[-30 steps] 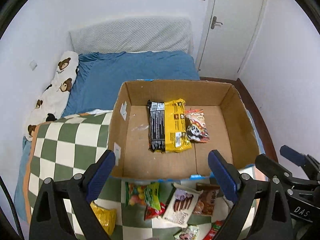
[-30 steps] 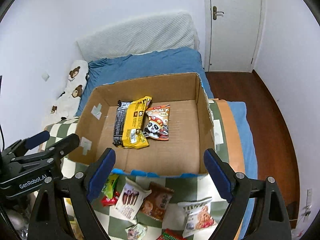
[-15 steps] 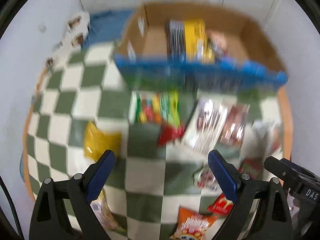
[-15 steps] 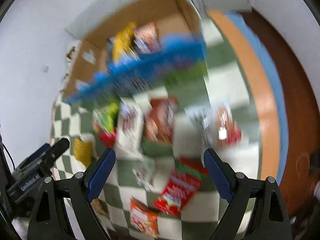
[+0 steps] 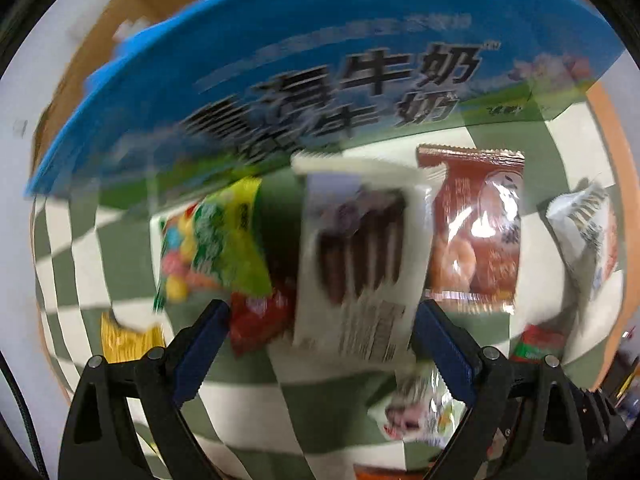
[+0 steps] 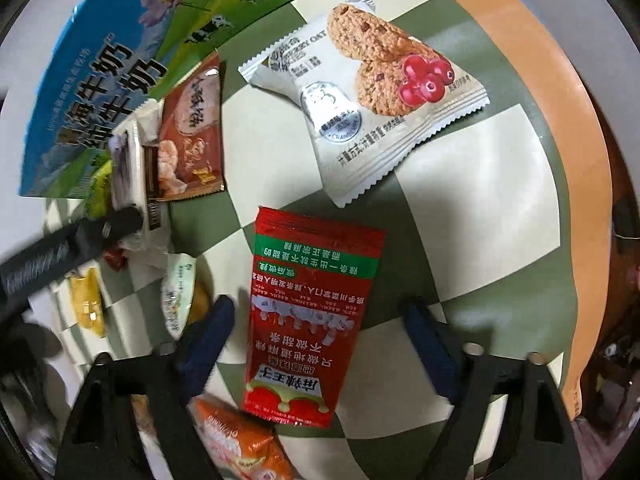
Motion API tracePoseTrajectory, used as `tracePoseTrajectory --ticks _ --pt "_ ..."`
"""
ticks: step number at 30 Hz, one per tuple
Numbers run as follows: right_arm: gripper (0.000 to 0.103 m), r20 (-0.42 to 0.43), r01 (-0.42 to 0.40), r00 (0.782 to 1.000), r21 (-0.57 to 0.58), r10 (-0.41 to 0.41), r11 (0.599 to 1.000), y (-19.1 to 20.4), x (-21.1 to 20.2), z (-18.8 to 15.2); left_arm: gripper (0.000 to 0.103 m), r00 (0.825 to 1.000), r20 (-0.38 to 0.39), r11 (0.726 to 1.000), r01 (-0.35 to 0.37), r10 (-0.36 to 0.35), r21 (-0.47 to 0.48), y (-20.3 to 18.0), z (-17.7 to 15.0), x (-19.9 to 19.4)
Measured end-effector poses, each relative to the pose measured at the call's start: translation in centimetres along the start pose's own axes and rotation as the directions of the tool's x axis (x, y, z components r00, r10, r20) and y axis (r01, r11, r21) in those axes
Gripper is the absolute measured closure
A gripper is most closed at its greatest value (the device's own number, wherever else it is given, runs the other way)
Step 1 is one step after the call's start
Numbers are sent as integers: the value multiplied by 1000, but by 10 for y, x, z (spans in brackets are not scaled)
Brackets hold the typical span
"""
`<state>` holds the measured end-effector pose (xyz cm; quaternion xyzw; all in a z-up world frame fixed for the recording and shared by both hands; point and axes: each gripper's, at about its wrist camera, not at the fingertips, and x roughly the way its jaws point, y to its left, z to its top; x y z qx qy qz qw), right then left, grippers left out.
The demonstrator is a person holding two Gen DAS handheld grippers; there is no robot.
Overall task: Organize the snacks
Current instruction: 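Grasp Franzzi wafer pack with left gripper while right gripper grasps red packet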
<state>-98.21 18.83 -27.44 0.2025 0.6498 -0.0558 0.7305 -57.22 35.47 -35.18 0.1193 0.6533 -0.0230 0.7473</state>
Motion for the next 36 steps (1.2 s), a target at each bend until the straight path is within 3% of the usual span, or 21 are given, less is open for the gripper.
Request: tracePoseTrajectory --ticks 2,4,9,15,20,23,27,31,33,36 --pt "40 18 39 999 -12 -39 999 1 2 -4 11 1000 4 1000 -15 14 26 -4 -1 3" --pt "45 27 56 998 -37 -55 998 0 0 -9 26 1000 14 1000 12 -12 3 0 -10 0" --pt "47 7 74 997 -132 -74 989 -2 -10 -16 35 997 28 995 80 -79 -51 14 -49 -12" --pt "47 -47 89 993 -261 -104 961 -3 -9 -33 47 996 7 988 89 -89 -128 36 -142 -23" --pt "47 -69 106 988 -342 -137 934 3 -4 -52 48 988 -81 974 115 -133 -194 50 -217 -3" --pt "47 -68 126 984 -382 -164 916 7 0 -60 48 981 -120 970 127 -154 -208 54 -243 13" --pt "45 -87 109 985 -379 -152 919 8 1 -65 46 991 -43 986 123 -128 -114 53 -248 -28" --pt "42 -120 63 987 -334 -109 940 -3 -1 -58 28 992 66 993 108 -111 53 38 -230 -63" --pt "42 -126 55 987 -317 -100 947 -8 -6 -42 28 994 57 986 86 -96 144 23 -221 -58" --pt "42 -130 54 987 -310 -98 949 -4 -9 -36 28 995 -37 968 99 -93 231 2 -215 -28"
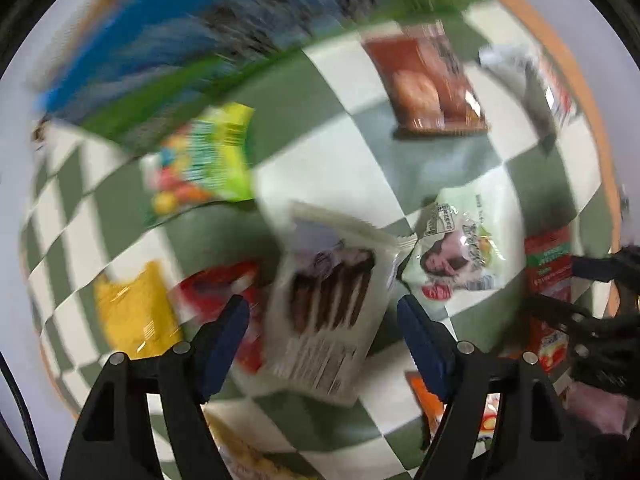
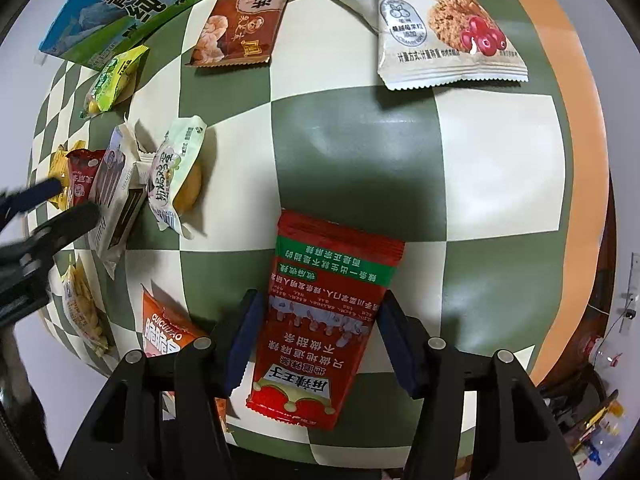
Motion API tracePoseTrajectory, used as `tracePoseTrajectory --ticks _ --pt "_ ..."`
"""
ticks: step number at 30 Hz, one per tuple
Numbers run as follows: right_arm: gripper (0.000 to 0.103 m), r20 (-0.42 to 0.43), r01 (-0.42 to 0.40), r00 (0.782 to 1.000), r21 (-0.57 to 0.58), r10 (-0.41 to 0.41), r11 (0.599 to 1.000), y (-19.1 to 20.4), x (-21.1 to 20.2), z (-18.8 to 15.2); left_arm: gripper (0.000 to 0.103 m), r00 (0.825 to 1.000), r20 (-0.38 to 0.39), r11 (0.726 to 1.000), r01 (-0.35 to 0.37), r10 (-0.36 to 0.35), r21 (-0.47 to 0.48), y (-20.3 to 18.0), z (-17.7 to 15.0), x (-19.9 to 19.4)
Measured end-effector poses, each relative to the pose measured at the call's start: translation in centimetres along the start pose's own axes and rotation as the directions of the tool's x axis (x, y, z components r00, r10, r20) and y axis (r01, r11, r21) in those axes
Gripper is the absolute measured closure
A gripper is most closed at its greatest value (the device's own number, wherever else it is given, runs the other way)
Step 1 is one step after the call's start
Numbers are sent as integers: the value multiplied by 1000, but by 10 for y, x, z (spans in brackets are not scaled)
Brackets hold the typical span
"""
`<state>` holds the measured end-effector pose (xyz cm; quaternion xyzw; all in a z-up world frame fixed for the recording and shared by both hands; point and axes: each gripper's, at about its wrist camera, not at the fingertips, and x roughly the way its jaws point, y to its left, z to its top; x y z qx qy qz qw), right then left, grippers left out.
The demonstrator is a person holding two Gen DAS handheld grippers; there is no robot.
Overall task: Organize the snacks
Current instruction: 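Grasp Franzzi wafer pack with left gripper while right gripper grasps red packet, then carry Franzzi pack in left gripper into box while right gripper carries red packet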
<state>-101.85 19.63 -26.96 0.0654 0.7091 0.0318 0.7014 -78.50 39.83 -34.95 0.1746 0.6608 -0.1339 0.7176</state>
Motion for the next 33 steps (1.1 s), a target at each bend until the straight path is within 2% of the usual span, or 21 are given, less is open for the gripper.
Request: tracePoseTrajectory --ticks 2,4,5,6,8,10,12,15,17,19,22,23,24,26,27,30,33 --pt "42 -4 -12 1000 10 12 1000 1 -1 0 28 998 -64 1000 4 -3 15 -5 0 25" --pt "42 -8 -22 1000 19 22 1000 -5 0 3 28 997 -78 1000 11 -12 -10 -3 -1 34" --pt "42 -7 -27 1000 23 27 999 -5 1 3 30 997 -74 999 28 -31 -45 1 -3 34" --pt "42 -7 -33 999 29 33 999 -3 9 11 39 997 -64 994 46 -53 -98 7 -2 31" --pt "43 -1 -48 999 49 48 998 -11 7 9 41 995 -61 976 64 -78 -208 22 -3 21" --pt "51 8 -45 999 51 45 998 -16 5 7 41 992 -85 941 58 -91 -333 34 -24 19" --pt "53 11 -52 999 46 51 998 -22 3 5 41 988 -98 907 65 -116 -415 38 -48 20" --pt "53 6 -65 998 8 65 998 -21 3 2 40 973 -126 859 107 -194 -501 39 -91 30" --pt "53 10 -66 998 -34 67 997 -13 2 1 38 969 -117 845 128 -219 -519 36 -102 34" --pt "49 17 -86 996 -46 87 995 -3 0 -1 36 971 -106 859 135 -214 -494 31 -114 39" --pt "41 -2 -113 994 -14 113 993 -5 1 -3 36 979 -96 897 120 -177 -426 9 -131 34" --pt "40 -11 -121 993 10 122 993 -9 1 -5 36 980 -92 902 121 -174 -415 3 -116 42" --pt "40 -16 -122 992 21 122 992 -8 2 -8 36 981 -91 903 122 -174 -411 -7 -115 37" --pt "40 -21 -107 994 37 107 994 -8 4 -16 38 981 -84 899 122 -173 -419 -17 -115 33" --pt "40 -21 -93 995 38 94 995 -5 8 -18 44 984 -74 892 114 -163 -438 -20 -119 30" --pt "40 -2 -29 1000 44 29 999 3 15 -22 45 988 -57 878 102 -145 -468 -19 -126 31" --pt "50 30 27 999 75 -29 997 5 18 -26 46 989 -47 867 99 -140 -489 -19 -134 18"
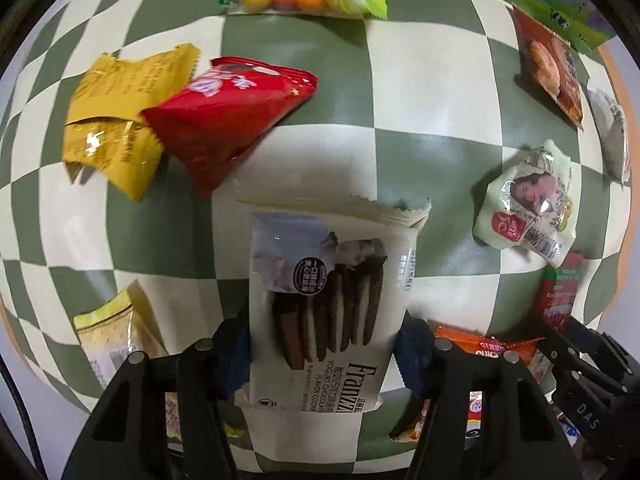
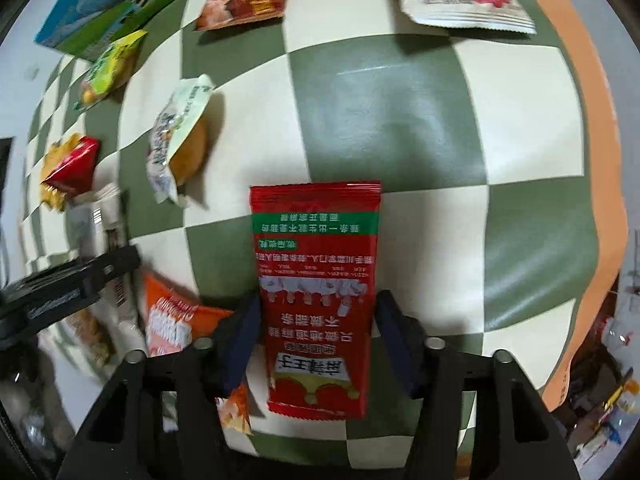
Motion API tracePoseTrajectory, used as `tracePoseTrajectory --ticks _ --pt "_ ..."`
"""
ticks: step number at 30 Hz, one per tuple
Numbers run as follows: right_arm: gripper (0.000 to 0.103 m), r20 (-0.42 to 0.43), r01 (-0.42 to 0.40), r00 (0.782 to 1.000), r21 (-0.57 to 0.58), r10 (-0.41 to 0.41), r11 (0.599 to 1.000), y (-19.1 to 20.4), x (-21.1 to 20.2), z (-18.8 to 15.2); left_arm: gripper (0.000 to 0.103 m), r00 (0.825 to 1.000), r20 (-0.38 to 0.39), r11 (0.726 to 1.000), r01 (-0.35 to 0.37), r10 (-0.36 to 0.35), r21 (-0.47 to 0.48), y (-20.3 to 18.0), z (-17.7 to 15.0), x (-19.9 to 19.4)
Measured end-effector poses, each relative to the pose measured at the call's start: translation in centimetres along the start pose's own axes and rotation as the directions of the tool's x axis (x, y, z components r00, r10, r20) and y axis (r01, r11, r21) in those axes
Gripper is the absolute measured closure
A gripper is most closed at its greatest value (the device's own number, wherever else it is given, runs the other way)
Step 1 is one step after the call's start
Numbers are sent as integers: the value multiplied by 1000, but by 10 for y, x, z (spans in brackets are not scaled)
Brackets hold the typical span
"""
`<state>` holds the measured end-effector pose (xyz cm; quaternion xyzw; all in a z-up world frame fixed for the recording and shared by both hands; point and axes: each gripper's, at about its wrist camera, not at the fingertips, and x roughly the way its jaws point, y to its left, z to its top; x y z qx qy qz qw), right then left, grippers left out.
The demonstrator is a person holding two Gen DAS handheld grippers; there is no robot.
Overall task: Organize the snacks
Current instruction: 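Carry Franzzi pack in left gripper into box while right gripper carries red packet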
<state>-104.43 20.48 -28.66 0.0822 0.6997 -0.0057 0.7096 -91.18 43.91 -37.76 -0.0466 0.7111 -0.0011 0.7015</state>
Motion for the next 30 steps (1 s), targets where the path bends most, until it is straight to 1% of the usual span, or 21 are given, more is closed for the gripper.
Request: tracePoseTrajectory --ticks 1,3,4,5,8,12,14,16,17,18,21,22,24,25,26,27,30 --pt "54 9 4 1000 7 -4 1000 0 -1 -1 46 1000 1 1000 12 -12 -6 10 -4 -2" --pt "55 21 -10 1000 10 10 1000 -2 -9 -3 46 1000 13 1000 27 -27 -15 16 -10 -13" --pt "56 26 -17 1000 10 16 1000 2 -11 -4 46 999 27 999 34 -33 -15 13 -14 -22" --pt "56 33 -30 999 12 29 999 1 -16 -4 46 999 35 999 41 -40 -14 7 -9 -40" --pt "56 59 -73 996 18 72 997 -4 -38 -2 46 994 80 997 76 -75 -13 1 -13 -72" --pt "56 105 -143 984 5 142 990 -5 -79 9 46 976 162 989 150 -148 -1 -15 -10 -125" --pt "56 143 -177 974 -19 178 984 -3 -109 22 46 961 205 983 185 -185 19 -23 0 -156" --pt "56 180 -203 961 -48 209 978 2 -135 38 46 946 233 974 223 -226 39 -18 18 -194" --pt "56 195 -213 955 -62 221 975 7 -147 48 45 939 243 970 239 -243 47 -9 27 -212" --pt "56 213 -219 949 -83 232 972 12 -160 57 45 933 254 967 251 -256 52 7 40 -235" --pt "56 264 -221 932 -132 249 966 36 -190 92 45 925 285 968 241 -251 70 16 76 -259" --pt "56 279 -217 927 -145 250 965 41 -199 105 45 924 298 971 230 -241 71 16 92 -265" --pt "56 313 -193 920 -168 238 967 56 -210 137 45 927 302 975 213 -223 66 16 127 -253" --pt "56 331 -171 917 -177 222 969 70 -212 157 45 932 294 977 204 -213 61 18 147 -253" --pt "56 340 -156 916 -183 211 971 73 -215 172 45 936 285 978 199 -207 56 22 159 -252" --pt "56 345 -143 917 -186 201 972 77 -217 188 45 942 274 981 191 -195 41 26 180 -249" --pt "56 356 -98 921 -190 161 977 85 -218 238 45 962 221 987 156 -159 27 34 232 -213"
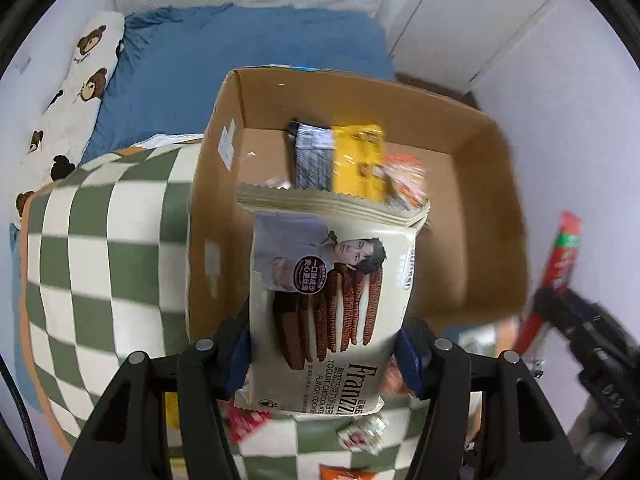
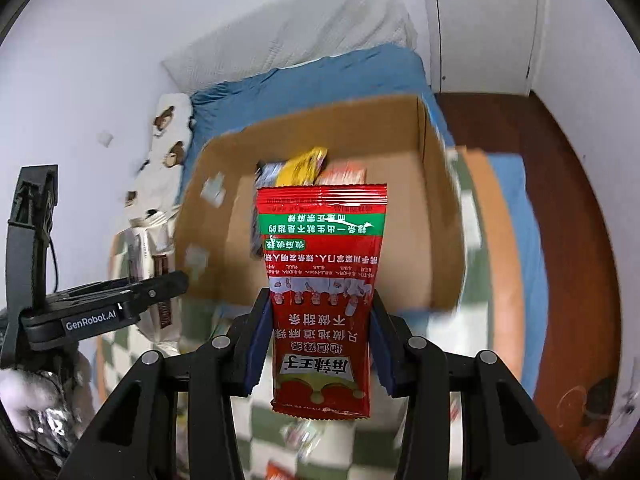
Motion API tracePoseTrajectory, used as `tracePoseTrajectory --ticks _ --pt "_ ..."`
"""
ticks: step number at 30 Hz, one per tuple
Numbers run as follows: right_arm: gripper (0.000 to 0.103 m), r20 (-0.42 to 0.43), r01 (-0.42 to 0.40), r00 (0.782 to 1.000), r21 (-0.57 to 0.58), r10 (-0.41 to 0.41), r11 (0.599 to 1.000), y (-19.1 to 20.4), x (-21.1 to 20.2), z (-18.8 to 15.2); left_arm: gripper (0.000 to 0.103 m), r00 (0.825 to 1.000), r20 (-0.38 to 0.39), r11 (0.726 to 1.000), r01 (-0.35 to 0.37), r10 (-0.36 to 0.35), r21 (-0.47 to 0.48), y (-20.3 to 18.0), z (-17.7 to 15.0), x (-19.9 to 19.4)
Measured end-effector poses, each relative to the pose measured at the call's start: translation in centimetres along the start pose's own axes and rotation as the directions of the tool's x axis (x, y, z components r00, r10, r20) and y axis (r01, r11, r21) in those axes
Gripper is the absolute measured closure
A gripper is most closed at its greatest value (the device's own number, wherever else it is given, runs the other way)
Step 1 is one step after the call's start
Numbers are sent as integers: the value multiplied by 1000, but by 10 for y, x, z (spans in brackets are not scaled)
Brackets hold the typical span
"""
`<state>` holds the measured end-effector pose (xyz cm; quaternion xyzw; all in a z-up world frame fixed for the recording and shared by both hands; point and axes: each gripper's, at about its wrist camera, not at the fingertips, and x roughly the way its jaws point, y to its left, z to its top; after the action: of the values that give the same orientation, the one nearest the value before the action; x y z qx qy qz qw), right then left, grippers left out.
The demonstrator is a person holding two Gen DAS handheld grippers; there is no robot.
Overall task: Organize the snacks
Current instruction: 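Carry Franzzi pack in left gripper into box while right gripper carries red packet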
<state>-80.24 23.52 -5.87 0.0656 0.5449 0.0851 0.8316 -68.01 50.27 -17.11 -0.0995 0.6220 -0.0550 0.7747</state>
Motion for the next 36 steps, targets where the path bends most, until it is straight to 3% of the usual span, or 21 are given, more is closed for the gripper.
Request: tracePoseTrajectory --ticks 6,13,20,21,24,28,36 --pt "56 -53 98 994 -40 -100 994 -7 59 81 45 995 -69 997 -73 71 -24 20 72 59" --pt "56 -144 158 976 -55 -164 986 -21 129 120 45 983 -117 990 -143 141 -8 31 116 107" --pt "53 -198 176 964 -30 -178 984 -43 175 129 43 978 -146 989 -151 148 -9 41 129 129" --pt "51 -210 170 962 -30 -172 985 -43 179 127 39 981 -134 989 -145 142 -11 40 131 128" --pt "36 -239 147 960 -22 -148 989 -43 191 128 11 987 -117 993 -113 110 -16 36 132 121" --pt "18 -247 143 958 -31 -146 989 -33 199 125 11 989 -112 995 -94 92 -13 33 131 119" --pt "15 -210 142 968 -7 -141 990 -27 184 118 11 994 -28 994 -105 105 0 30 108 99"
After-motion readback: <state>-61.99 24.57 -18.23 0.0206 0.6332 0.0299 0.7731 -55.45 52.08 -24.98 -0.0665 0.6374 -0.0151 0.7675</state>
